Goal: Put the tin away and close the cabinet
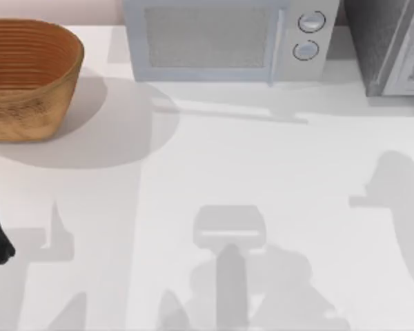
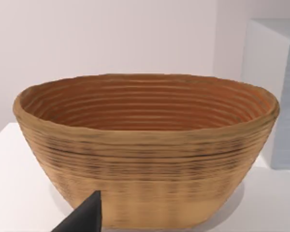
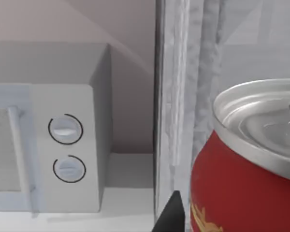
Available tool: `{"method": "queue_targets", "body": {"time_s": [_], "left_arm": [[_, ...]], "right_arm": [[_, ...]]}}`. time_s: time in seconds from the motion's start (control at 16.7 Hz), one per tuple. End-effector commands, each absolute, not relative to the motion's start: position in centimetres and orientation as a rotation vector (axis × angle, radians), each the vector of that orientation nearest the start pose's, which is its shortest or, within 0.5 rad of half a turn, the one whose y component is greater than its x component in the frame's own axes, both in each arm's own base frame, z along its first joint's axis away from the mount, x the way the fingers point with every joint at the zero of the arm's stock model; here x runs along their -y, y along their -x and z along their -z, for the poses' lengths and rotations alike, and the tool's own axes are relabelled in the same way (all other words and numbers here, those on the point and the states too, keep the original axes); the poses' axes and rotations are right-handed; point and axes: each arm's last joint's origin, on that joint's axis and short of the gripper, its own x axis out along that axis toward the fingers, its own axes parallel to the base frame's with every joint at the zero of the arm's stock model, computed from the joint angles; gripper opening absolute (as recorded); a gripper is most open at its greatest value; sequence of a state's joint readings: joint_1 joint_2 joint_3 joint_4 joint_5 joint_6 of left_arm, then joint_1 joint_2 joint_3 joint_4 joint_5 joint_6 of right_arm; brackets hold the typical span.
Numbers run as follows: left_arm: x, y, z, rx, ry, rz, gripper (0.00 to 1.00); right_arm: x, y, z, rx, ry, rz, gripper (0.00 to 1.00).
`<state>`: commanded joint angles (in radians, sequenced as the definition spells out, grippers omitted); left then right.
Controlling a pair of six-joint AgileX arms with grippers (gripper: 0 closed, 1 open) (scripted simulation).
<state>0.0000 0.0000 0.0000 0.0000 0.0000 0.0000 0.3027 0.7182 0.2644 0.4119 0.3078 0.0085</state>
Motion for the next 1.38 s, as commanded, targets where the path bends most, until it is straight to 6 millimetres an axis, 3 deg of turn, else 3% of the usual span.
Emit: {"method": "queue_targets", "body": {"time_s": [0.24,0.42,0.78,1.2,1.38], "left_arm": [[0.1,-10.6,-16.0,0.0,0.0,0.0,1.0],[0.1,-10.6,-16.0,0.0,0.0,0.0,1.0],[0.1,-10.6,-16.0,0.0,0.0,0.0,1.0],[0.1,-10.6,-16.0,0.0,0.0,0.0,1.0],[0.1,-10.6,-16.0,0.0,0.0,0.0,1.0]], "right_arm": [[-1.7,-13.6,-21.5,0.042,0.002,0.052,0.0],[-0.6,-11.5,-19.7,0.061,0.004,0.053,0.0],[0.1,-10.6,-16.0,0.0,0.0,0.0,0.0],[0.1,-10.6,-16.2,0.0,-0.002,-0.001,0.0],[0.0,-10.5,-18.4,0.005,-0.003,0.002,0.0]]}}
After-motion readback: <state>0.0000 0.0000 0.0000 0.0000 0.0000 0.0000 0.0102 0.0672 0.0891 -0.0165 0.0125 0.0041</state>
